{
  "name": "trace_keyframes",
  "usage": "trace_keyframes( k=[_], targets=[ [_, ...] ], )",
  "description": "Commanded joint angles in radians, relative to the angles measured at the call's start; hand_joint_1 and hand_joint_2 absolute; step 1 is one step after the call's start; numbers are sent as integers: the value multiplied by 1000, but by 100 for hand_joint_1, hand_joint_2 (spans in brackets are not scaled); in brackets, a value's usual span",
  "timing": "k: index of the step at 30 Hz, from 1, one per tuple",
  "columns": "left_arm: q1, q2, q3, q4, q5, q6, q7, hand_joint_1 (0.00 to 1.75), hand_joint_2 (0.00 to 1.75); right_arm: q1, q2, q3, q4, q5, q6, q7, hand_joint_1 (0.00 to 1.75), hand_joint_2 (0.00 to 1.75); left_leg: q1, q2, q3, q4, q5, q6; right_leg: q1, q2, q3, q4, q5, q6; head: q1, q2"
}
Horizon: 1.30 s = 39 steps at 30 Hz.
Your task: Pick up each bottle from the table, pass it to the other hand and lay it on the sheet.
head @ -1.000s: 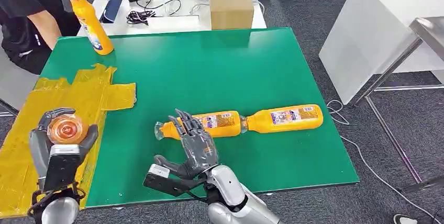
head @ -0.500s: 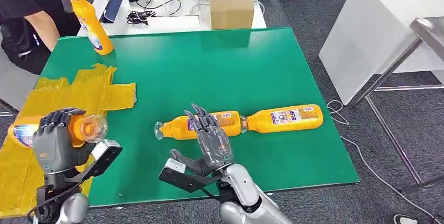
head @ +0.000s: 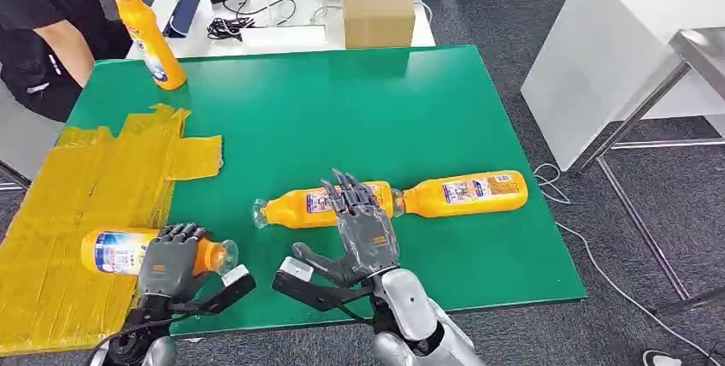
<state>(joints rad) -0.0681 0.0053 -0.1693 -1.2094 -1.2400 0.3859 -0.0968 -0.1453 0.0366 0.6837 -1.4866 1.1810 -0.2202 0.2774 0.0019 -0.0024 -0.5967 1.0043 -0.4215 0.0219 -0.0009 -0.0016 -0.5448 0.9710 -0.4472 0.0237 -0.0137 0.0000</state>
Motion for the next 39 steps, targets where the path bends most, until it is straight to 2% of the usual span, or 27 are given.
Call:
trace_keyframes(
  k=[1, 10, 13, 15, 20, 21, 24, 28, 35, 39],
  targets=[
    [-59, 25, -46, 176, 81, -84, -8, 0, 0, -24, -26, -47, 45, 25, 40, -10, 0, 175, 0, 0, 2, -1, 0, -1, 0, 0, 2, -1, 0, 0, 0, 0],
    [-32, 20, 12, 97, 159, -51, -10, 0, 0, -78, -59, -89, 139, 18, 138, -3, 0, 175, 0, 1, 5, -1, 0, -1, 0, 2, 5, -1, 1, 0, 0, 0],
    [-4, -11, 59, 2, 258, -30, -65, 0, 0, -83, -59, -98, 158, 25, 151, 4, 0, 175, 0, 3, 5, -1, -1, -1, 0, 3, 5, -1, 1, 0, 0, 0],
    [4, -12, 59, -31, 258, -36, -60, 0, 0, -87, -58, -102, 170, 23, 152, 3, 0, 175, 0, 1, 3, 0, 0, -1, 1, 2, 4, 0, 0, 0, 0, 0],
    [4, -12, 59, -31, 258, -36, -60, 0, 0, -87, -58, -102, 170, 23, 152, 3, 0, 175, 0, 1, 3, 0, 0, 0, 0, 1, 3, 0, 0, 0, 0, 0],
    [9, -28, 77, -44, 335, -39, -103, 0, 0, -86, -58, -102, 171, 28, 156, 8, 0, 175, 0, 1, 3, 0, 0, -1, 0, 1, 4, 0, 0, 0, 0, 0],
    [32, -76, 140, -172, 581, -124, -190, 0, 0, -106, -61, -124, 234, 35, 163, 12, 0, 175, 0, 1, 2, 1, 0, -1, 0, 1, 2, 0, 0, 0, 0, 0],
    [65, -95, 175, -303, 934, -382, -215, 0, 0, -191, -45, -142, 389, 1, 146, -39, 0, 175, 1, 2, 2, 1, -1, -1, 1, 2, 2, 0, 1, 0, 0, 0],
    [74, -96, 174, -308, 934, -382, -215, 0, 0, -197, -39, -140, 399, -1, 145, -42, 0, 175, 0, 1, 2, 0, 0, 0, 0, 1, 3, 0, 1, 1, 0, 0],
    [98, -104, 155, -350, 1019, -436, -233, 0, 0, -220, -29, -132, 448, -13, 140, -37, 0, 175, 0, 2, 2, 0, 0, 0, 0, 2, 2, 0, 1, 1, 0, 0]
  ],
)
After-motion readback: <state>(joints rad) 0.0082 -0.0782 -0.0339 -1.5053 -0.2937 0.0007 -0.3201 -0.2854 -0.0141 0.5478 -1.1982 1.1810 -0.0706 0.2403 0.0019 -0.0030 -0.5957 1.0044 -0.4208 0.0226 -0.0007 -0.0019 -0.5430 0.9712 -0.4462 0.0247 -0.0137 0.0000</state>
